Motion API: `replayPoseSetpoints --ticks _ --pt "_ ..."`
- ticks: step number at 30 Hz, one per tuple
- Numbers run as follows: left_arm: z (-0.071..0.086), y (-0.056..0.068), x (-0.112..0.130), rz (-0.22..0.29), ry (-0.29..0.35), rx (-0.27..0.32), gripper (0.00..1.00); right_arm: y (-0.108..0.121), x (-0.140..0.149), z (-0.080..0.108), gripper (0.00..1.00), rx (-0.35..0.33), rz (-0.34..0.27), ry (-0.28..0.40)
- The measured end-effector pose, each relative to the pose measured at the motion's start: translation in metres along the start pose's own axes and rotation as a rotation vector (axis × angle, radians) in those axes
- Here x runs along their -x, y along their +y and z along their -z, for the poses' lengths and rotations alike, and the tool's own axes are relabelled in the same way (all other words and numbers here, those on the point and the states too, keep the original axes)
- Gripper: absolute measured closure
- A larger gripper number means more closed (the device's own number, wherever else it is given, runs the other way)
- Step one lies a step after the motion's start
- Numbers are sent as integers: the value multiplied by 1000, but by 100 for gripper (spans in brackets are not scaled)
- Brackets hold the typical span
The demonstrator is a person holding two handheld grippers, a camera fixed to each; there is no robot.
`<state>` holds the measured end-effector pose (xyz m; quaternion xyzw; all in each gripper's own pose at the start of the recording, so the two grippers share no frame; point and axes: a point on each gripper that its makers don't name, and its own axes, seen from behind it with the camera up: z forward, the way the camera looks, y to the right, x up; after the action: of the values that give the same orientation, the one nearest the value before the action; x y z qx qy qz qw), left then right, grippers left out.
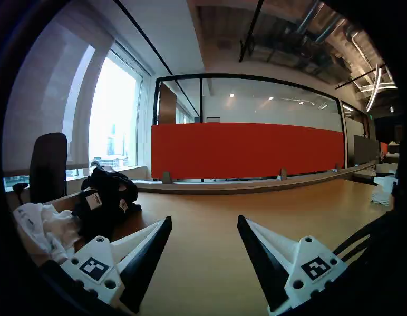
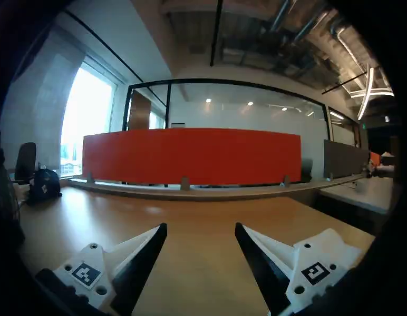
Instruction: Fold towel
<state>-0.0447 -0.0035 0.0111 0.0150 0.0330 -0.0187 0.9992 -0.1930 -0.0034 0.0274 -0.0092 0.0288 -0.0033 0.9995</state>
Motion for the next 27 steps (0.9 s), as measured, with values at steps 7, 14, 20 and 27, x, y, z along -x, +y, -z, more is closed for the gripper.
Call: replayPoseSetpoints --ticks 7,14,20,27 --pt "0 0 0 0 0 0 8 1 -5 2 0 9 -2 3" --pt "0 0 0 0 0 0 8 2 -6 4 0 15 -6 6" --pt "0 0 0 0 0 0 8 1 -6 5 0 7 -6 6" --pt "0 -1 1 0 0 0 8 2 -7 5 0 9 -7 6"
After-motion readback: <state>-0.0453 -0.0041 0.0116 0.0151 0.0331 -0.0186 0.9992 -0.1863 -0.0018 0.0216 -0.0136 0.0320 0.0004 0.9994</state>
